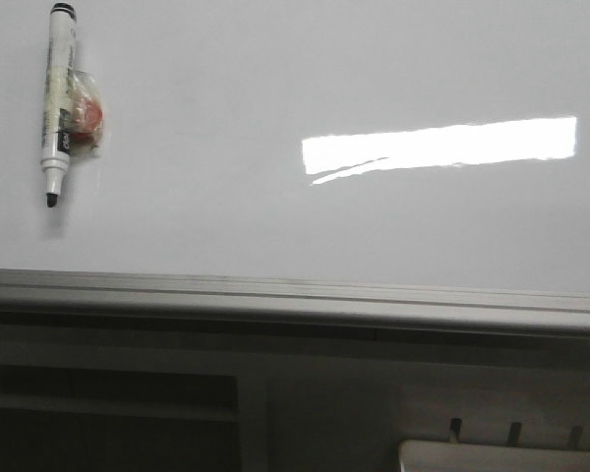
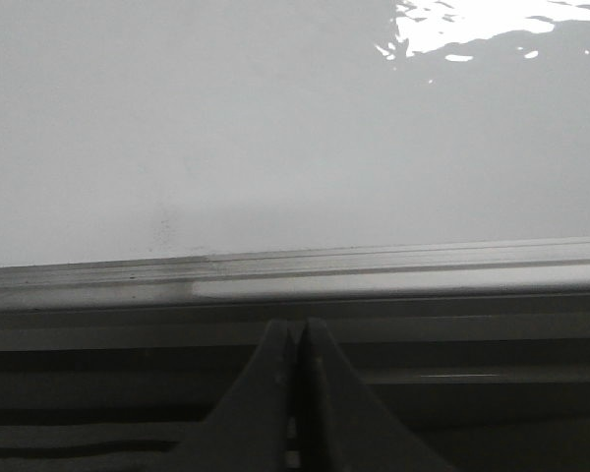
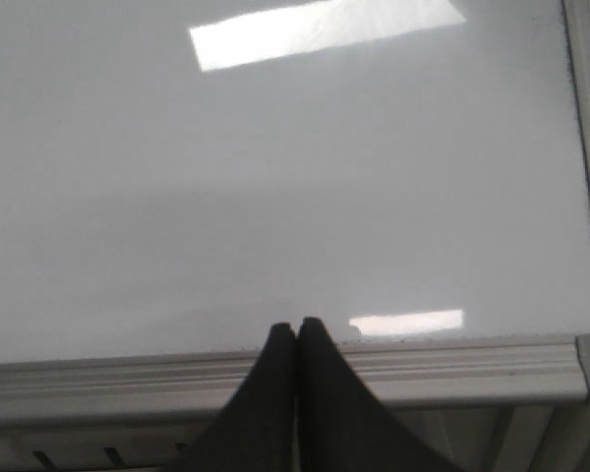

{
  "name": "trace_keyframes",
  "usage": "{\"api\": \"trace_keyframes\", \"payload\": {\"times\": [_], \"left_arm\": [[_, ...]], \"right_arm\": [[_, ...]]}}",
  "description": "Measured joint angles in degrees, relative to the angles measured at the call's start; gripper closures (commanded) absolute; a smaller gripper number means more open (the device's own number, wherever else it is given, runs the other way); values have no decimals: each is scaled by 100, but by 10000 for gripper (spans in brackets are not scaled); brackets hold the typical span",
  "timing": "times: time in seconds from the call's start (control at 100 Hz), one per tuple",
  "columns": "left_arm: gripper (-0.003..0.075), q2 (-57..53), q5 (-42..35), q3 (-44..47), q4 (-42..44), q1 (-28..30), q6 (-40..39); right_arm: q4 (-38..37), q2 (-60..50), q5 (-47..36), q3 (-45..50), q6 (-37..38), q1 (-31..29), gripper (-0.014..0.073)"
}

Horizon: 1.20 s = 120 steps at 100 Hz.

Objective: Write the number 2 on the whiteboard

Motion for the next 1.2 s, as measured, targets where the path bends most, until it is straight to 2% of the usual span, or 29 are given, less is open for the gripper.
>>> {"api": "trace_keyframes", "payload": {"times": [1.06,1.2], "left_arm": [[741,0,0,0,4,0,0],[741,0,-269,0,245,0,0]], "right_arm": [[0,0,-22,0,-3,0,668],[0,0,-26,0,-3,0,668]]}}
